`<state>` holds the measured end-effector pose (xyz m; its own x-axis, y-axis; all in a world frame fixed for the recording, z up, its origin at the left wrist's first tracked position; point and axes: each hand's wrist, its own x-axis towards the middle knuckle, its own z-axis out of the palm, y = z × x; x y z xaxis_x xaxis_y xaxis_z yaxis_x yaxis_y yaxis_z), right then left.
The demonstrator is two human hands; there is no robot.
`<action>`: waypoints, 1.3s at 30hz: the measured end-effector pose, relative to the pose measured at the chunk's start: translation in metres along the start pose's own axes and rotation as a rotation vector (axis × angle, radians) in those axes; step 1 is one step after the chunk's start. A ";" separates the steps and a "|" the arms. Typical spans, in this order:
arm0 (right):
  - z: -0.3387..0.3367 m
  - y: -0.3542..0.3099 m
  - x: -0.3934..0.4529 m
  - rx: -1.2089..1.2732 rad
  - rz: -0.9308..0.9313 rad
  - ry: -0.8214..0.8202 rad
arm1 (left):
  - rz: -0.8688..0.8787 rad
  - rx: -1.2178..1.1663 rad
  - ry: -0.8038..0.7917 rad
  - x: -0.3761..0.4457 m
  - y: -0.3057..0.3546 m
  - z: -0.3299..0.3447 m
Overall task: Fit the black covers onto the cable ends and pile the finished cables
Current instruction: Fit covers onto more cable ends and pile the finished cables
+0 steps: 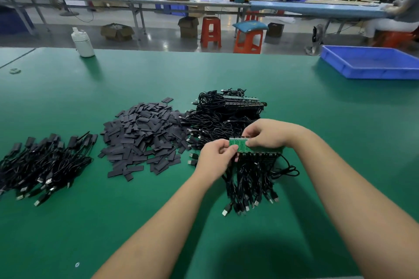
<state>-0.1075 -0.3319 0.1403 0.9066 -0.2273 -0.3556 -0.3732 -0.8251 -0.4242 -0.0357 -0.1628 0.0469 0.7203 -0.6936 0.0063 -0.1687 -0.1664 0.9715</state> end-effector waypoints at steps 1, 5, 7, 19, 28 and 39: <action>0.001 0.000 0.001 -0.013 -0.002 0.016 | -0.013 -0.020 -0.011 0.001 0.000 0.002; 0.013 -0.003 0.006 -0.075 -0.042 0.100 | -0.037 0.079 0.048 0.003 0.001 0.007; 0.020 -0.003 0.009 -0.120 -0.055 0.143 | -0.054 0.153 0.097 0.004 0.003 0.009; 0.036 0.009 0.022 -0.309 0.013 0.266 | -0.072 0.326 0.308 -0.002 -0.001 0.018; 0.047 0.038 0.025 -0.403 0.002 0.373 | 0.077 0.222 0.141 -0.020 -0.013 -0.075; 0.070 0.015 0.021 -0.270 -0.199 0.719 | 0.123 0.082 0.215 -0.042 0.028 -0.132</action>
<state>-0.1081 -0.3129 0.0683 0.8903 -0.2649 0.3704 -0.2135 -0.9613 -0.1742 0.0180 -0.0459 0.1048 0.8159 -0.5489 0.1818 -0.3117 -0.1527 0.9379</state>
